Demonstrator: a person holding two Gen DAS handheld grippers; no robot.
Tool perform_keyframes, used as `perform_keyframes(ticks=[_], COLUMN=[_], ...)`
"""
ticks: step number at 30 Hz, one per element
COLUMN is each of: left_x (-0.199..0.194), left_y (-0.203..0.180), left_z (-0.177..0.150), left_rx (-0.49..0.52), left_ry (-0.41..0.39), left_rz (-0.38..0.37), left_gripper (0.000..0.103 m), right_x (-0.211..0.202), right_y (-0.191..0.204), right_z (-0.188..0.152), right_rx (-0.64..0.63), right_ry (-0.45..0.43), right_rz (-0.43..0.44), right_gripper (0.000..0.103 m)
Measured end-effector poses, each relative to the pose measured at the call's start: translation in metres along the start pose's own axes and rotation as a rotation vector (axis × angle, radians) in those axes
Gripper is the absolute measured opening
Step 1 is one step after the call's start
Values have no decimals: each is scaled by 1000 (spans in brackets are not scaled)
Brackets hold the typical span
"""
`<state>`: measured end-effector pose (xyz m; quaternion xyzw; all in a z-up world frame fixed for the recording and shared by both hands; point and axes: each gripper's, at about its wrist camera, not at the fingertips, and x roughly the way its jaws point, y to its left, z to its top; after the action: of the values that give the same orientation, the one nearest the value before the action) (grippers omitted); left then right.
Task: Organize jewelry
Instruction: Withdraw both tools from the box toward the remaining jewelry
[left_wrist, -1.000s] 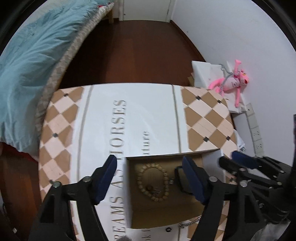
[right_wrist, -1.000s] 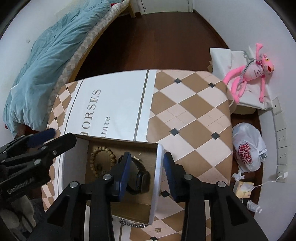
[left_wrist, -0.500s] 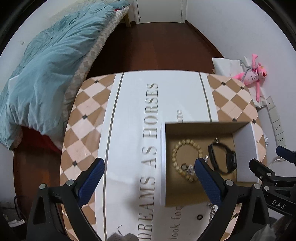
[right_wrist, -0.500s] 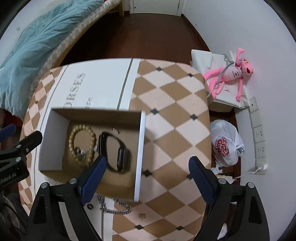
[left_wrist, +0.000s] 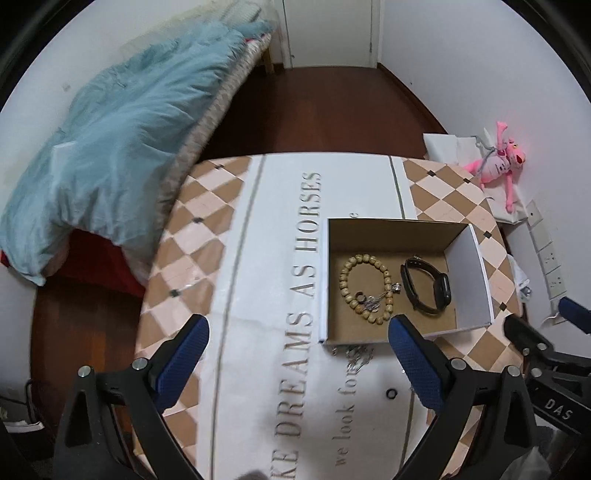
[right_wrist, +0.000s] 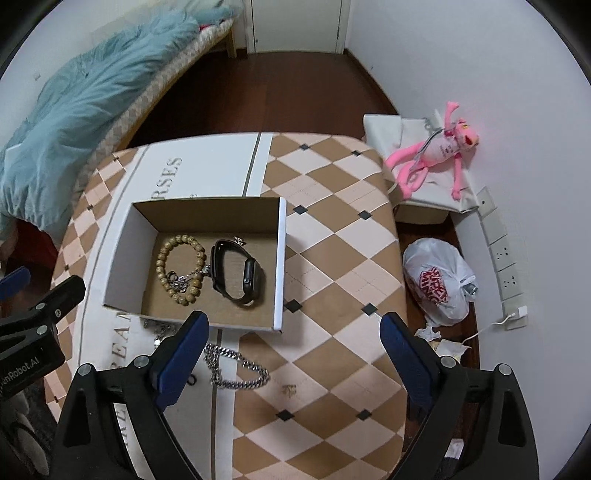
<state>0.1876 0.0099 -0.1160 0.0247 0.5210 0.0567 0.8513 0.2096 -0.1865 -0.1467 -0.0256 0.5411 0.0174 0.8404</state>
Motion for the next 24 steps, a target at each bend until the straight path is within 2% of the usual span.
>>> perform_keyframes(ticks=[15, 20, 24], left_x=[-91, -106, -103], left_y=[-2, -1, 1], left_z=[-27, -33, -37], left_rx=[-4, -13, -36], left_ry=[-152, -180, -182], left_rz=[-72, -78, -39], left_gripper=[99, 99, 99], right_x=[-113, -133, -129], right_y=[-4, -6, -12], right_z=[-32, -38, -42], right_rx=[28, 47, 68], right_ry=[-228, -261, -242], right_rz=[-18, 2, 41], right_gripper=[95, 95, 95])
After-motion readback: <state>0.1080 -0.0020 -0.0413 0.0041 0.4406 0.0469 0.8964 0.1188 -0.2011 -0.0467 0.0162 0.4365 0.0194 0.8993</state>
